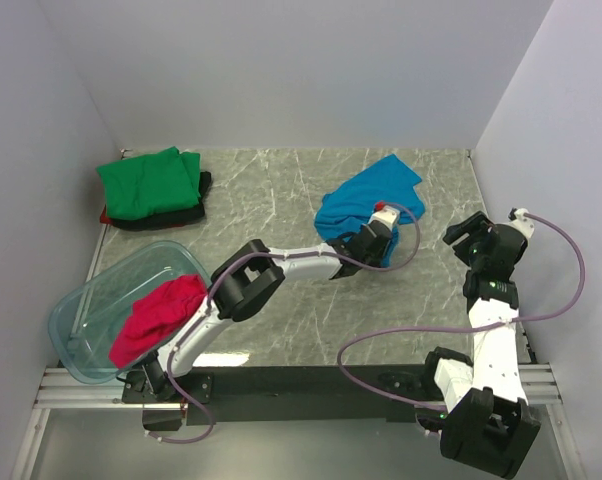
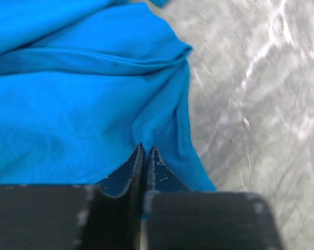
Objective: Fold and stack the t-shirts
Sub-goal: Flatten the tshirt out
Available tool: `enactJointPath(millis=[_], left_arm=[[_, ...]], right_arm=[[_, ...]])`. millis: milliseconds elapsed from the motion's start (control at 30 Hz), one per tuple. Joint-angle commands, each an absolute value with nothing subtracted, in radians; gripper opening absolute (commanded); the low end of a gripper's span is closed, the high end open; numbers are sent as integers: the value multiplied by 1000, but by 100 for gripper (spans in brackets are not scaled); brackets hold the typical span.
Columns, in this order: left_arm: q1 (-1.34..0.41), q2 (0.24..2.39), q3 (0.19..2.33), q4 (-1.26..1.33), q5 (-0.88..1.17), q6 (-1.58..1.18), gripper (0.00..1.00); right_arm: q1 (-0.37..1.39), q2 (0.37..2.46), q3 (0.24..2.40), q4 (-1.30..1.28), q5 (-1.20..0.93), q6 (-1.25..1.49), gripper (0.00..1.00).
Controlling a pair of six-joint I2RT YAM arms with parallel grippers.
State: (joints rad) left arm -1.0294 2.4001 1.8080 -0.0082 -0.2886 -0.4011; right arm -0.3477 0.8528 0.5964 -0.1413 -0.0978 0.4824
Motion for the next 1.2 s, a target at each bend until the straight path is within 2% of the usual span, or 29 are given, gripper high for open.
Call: enactJointPath(millis=[0, 167, 267, 367, 467, 500, 567, 600, 700, 800, 900, 1167], left_arm=[[-1022, 2340, 1713, -15, -368, -388, 0], [-1000, 2056, 1398, 64, -414, -405, 0], [-991, 1861, 1191, 32, -472, -417, 0], [-968, 1721, 1100, -47, -505, -457, 1], [-919, 1655, 1025, -164, -584, -558, 10], [-899, 1645, 1014, -204, -628, -631, 23], [-859, 1619, 991, -265, -663, -685, 39], [-862, 1606, 983, -262, -667, -690, 56], [-917, 1548, 969, -198, -618, -692, 72], [-962, 1531, 979, -123, -546, -709, 78], [-982, 1583, 997, -60, -416, -727, 80], [-997, 1704, 1034, -21, -385, -789, 81]], right_arm=[[-356, 836, 586, -107, -115, 476, 73], [-353, 833, 575, -92, -121, 465, 70], [-330, 842, 572, -75, -153, 465, 67], [-264, 865, 580, -66, -161, 446, 66], [-94, 913, 607, -64, -72, 433, 66], [-24, 946, 615, -61, -63, 433, 66], [-5, 975, 623, -29, -100, 452, 66], [-5, 995, 621, -20, -113, 460, 66], [-5, 1020, 627, -21, -97, 456, 65], [-6, 1028, 634, -38, -71, 440, 65], [-5, 1028, 630, -41, -64, 436, 65], [-5, 1031, 629, -35, -81, 430, 66]])
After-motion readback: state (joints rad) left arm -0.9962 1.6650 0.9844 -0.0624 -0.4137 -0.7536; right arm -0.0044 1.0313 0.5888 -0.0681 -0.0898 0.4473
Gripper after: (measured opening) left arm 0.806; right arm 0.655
